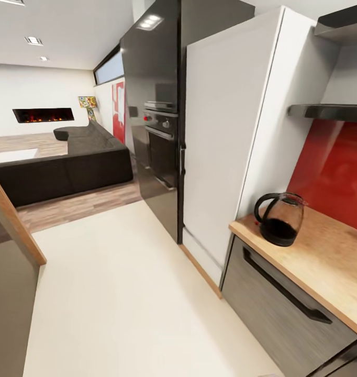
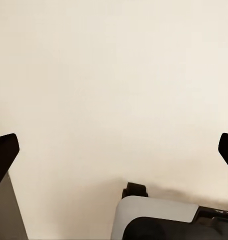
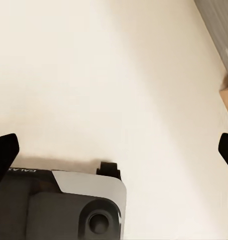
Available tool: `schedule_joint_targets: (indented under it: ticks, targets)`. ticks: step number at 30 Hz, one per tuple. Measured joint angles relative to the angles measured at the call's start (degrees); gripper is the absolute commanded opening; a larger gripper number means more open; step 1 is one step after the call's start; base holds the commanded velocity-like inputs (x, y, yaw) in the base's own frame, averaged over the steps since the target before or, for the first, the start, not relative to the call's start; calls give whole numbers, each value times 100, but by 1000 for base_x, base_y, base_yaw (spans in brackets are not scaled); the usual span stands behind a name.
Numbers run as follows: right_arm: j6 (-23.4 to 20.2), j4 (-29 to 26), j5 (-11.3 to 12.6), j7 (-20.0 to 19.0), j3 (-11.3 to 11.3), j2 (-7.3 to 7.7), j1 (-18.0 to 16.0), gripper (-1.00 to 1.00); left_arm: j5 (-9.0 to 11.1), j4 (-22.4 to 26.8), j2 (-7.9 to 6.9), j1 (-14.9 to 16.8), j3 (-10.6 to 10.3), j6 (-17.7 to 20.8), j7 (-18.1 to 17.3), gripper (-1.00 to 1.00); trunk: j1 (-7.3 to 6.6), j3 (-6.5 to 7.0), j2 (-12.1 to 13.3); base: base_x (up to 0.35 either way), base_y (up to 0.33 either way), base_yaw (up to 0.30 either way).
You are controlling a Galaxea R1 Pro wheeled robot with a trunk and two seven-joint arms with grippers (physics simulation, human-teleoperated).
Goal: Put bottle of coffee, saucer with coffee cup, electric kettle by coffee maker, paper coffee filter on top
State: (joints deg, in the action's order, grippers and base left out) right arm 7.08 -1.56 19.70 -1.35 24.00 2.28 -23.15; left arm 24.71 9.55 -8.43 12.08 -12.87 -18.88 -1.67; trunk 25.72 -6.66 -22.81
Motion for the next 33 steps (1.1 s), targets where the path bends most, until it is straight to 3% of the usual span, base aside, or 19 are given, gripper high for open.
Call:
schedule_joint_targets:
  ticks: [8,33]
  targets:
    - [0,-1,0,-8,0,0,1,100,0,-1,2,1,-1,-1,0,100,0,0,0,271,241,-58]
    - [0,-1,0,-8,-1,1,1,100,0,-2,-6,2,-2,-1,0,100,0,0,0,290,205,-259]
